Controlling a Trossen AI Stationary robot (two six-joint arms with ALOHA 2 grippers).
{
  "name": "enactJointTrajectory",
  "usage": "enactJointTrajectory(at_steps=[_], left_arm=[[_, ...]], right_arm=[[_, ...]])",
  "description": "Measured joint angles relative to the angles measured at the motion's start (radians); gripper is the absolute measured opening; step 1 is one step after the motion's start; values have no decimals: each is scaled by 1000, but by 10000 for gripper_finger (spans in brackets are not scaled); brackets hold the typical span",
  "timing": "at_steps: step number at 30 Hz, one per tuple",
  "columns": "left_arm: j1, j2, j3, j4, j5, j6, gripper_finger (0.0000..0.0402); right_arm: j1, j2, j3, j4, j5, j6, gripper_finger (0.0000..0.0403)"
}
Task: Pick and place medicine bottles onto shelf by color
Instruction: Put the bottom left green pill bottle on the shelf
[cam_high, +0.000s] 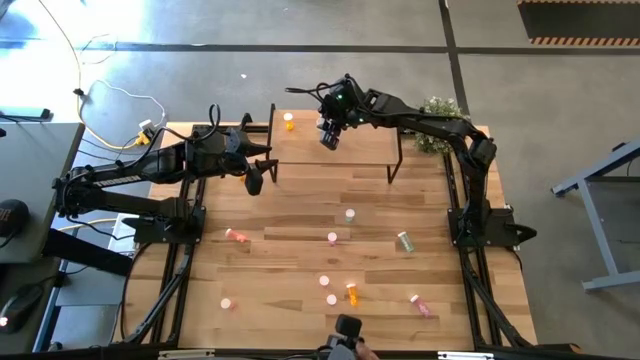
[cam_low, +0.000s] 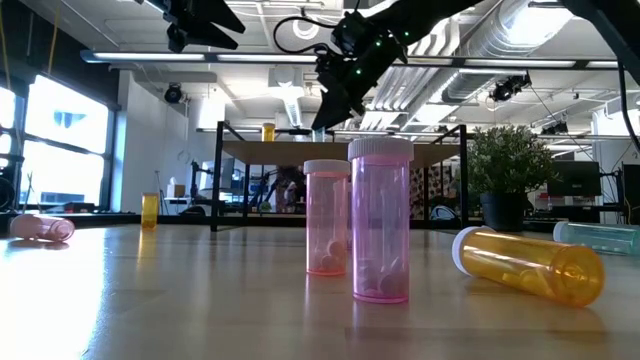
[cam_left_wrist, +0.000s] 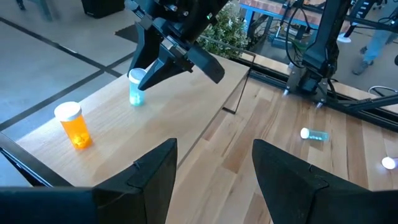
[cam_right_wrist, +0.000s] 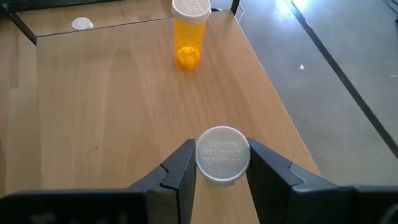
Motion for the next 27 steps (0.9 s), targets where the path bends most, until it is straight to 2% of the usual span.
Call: enactJointTrajectory(at_steps=[13, 27], left_arm=[[0, 0, 0, 0, 0, 0, 197], [0, 0, 0, -3, 0, 1, 197]], right_arm=[[-2, 4, 0, -2, 8, 11, 184], [-7, -38, 0, -27, 9, 54, 190]])
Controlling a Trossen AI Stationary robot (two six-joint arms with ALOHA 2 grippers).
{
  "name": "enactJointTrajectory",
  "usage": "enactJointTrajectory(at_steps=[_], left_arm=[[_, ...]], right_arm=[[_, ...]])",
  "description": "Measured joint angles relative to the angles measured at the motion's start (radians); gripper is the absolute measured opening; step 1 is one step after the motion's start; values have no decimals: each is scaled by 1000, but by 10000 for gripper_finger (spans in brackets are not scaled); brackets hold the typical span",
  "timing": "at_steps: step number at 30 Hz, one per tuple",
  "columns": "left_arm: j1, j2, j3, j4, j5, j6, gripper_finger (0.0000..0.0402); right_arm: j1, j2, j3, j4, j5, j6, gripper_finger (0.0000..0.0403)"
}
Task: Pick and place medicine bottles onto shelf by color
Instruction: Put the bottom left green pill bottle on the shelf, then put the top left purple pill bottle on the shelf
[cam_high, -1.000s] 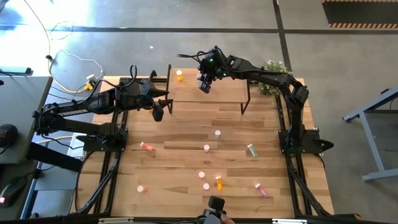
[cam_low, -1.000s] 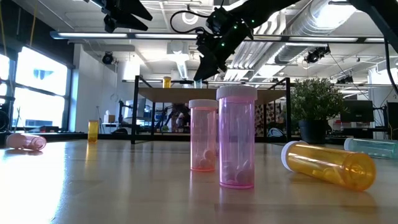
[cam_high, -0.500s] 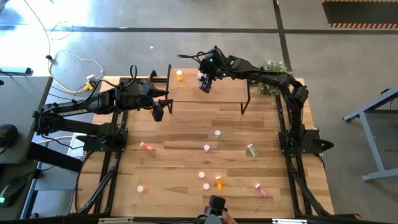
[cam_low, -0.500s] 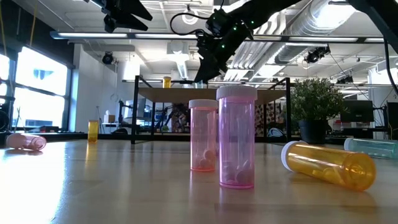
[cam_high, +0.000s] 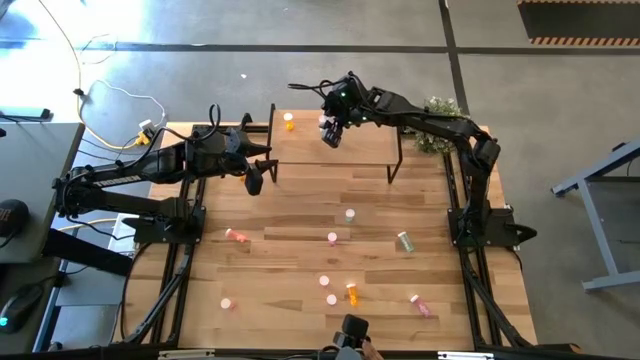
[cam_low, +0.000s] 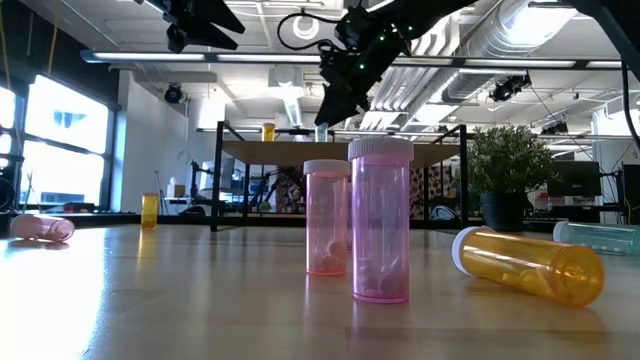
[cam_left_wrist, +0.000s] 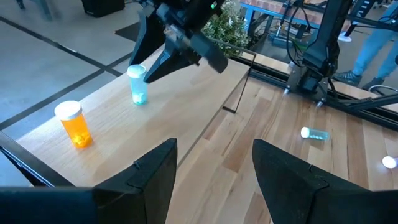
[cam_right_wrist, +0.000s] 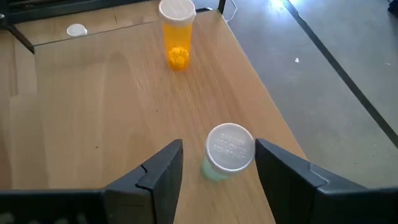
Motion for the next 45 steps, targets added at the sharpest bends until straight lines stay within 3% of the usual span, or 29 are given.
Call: enactJointTrajectory(at_steps=[12, 16, 26, 39, 45], left_arm=[[0, 0, 0, -4, 4, -2, 197], [-4, 0, 0, -3, 93, -10, 197], [-151, 0, -8, 10, 112, 34, 197], [-373, -5, -284, 451, 87, -24, 197], [-428, -4, -318, 508, 84, -53, 197]], right_arm=[[-5, -134, 0, -62, 12, 99, 190], [8, -220, 0, -88, 12, 177, 190], [96, -368, 0, -144, 15, 345, 190], [302, -454, 0, -189, 17, 556, 190], [426, -460, 1, -297, 101, 599, 190]])
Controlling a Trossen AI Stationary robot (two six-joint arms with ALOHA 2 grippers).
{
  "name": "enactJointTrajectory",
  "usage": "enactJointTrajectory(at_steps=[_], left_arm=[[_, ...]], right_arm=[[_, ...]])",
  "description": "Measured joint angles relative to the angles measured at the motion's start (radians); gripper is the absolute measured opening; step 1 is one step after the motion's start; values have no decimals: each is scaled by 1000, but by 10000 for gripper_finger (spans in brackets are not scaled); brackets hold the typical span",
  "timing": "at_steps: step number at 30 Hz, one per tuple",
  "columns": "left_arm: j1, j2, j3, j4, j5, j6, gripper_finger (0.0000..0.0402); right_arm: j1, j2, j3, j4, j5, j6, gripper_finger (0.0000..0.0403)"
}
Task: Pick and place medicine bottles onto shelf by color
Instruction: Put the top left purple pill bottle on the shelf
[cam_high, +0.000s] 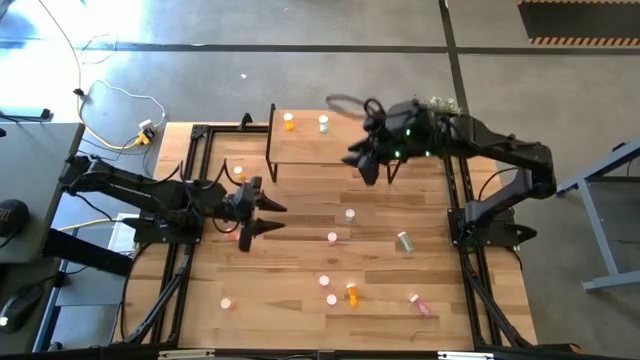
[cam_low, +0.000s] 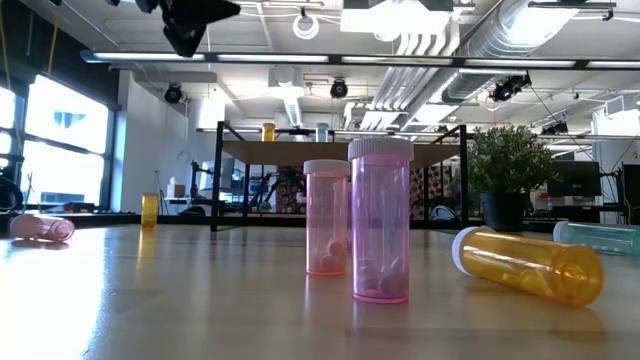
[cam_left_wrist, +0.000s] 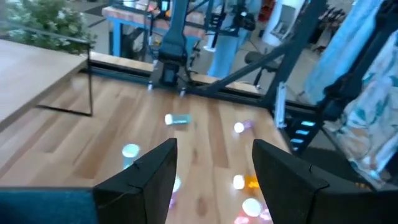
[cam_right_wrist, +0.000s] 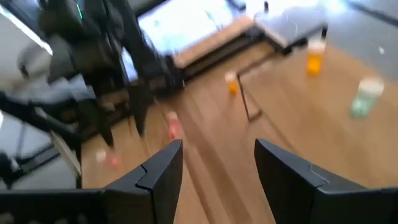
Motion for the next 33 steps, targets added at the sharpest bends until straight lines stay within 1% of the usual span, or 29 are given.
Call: enactJointTrajectory(at_steps=[7, 10, 17, 22, 25, 27, 30, 33], left_arm=[[-51, -28, -1, 0, 0, -20, 197], [-59, -31, -1, 2, -20, -19, 197], [-57, -11, -1, 5, -27, -19, 197], [-56, -6, -1, 14, -37, 5, 200], [-56, -6, -1, 14, -56, 2, 211], [-56, -6, -1, 14, -73, -10, 224], [-47, -6, -1, 15, -102, -42, 247], [-17, -2, -1, 16, -104, -67, 267]], right_arm=[[151, 1, -1, -205, 172, 83, 190], [209, 1, -1, -280, 208, 125, 190], [333, 1, -1, -446, 311, 235, 190], [410, 1, -1, -553, 379, 347, 190], [456, 2, -3, -623, 403, 439, 190], [483, -3, -39, -623, 429, 498, 190], [518, -19, -129, -619, 440, 593, 190], [538, -43, -216, -570, 456, 672, 190]])
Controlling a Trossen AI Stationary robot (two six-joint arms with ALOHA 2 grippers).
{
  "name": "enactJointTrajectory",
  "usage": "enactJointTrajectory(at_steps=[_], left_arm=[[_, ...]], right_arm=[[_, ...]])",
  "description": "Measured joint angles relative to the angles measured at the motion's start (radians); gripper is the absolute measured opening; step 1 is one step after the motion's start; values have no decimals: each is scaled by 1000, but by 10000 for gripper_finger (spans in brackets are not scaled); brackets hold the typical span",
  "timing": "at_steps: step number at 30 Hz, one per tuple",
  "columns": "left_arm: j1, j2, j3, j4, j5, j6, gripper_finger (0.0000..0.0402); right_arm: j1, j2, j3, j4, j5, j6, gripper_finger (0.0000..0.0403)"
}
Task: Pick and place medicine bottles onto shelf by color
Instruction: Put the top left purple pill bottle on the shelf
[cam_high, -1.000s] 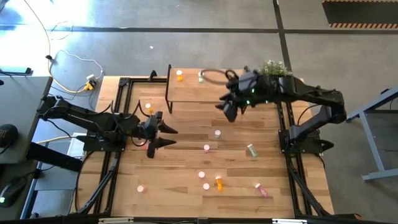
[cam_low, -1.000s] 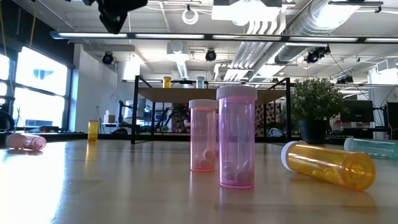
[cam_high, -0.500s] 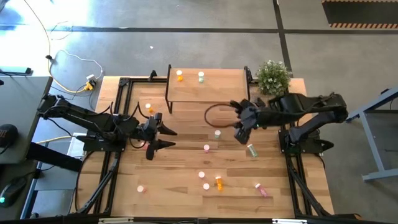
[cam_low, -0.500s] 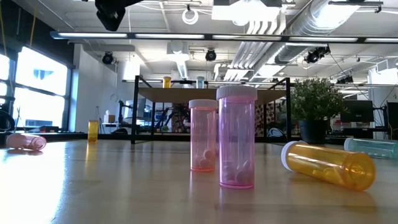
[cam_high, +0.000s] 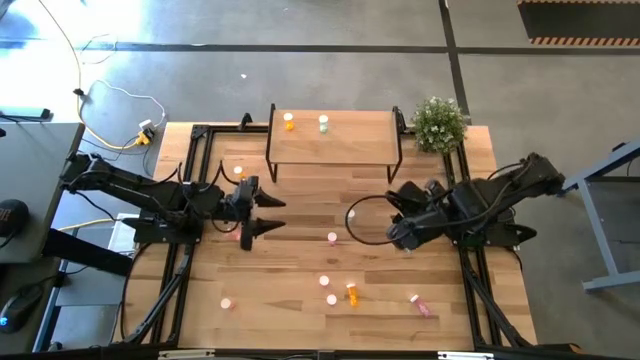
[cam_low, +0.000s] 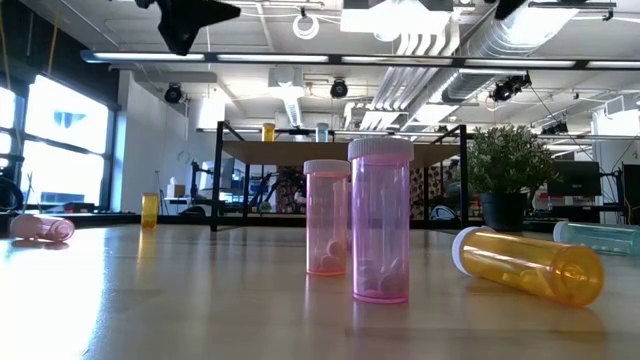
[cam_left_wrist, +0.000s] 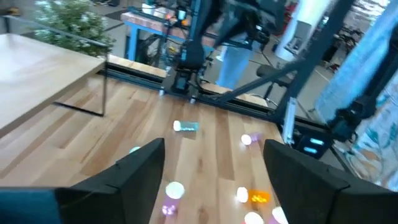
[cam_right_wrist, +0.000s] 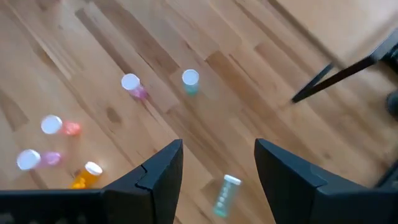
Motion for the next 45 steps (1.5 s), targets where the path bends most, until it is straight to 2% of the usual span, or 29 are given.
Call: enactJointTrajectory(at_steps=[8, 15, 22, 34, 45], left_arm=[[40, 127, 0, 40, 10, 78, 269], [37, 265, 0, 164, 24, 136, 267], [37, 419, 0, 325, 28, 125, 267], [37, 684, 1, 488, 11, 67, 267], [43, 899, 0, 645, 27, 67, 266]], right_arm=[[-11, -53, -146, 147, 65, 127, 190], [-50, -60, -146, 168, 100, 134, 190], [-102, -81, -144, 184, 124, 116, 190], [-194, -223, -144, 191, 144, 5, 190], [-215, -328, -144, 191, 177, 0, 190]])
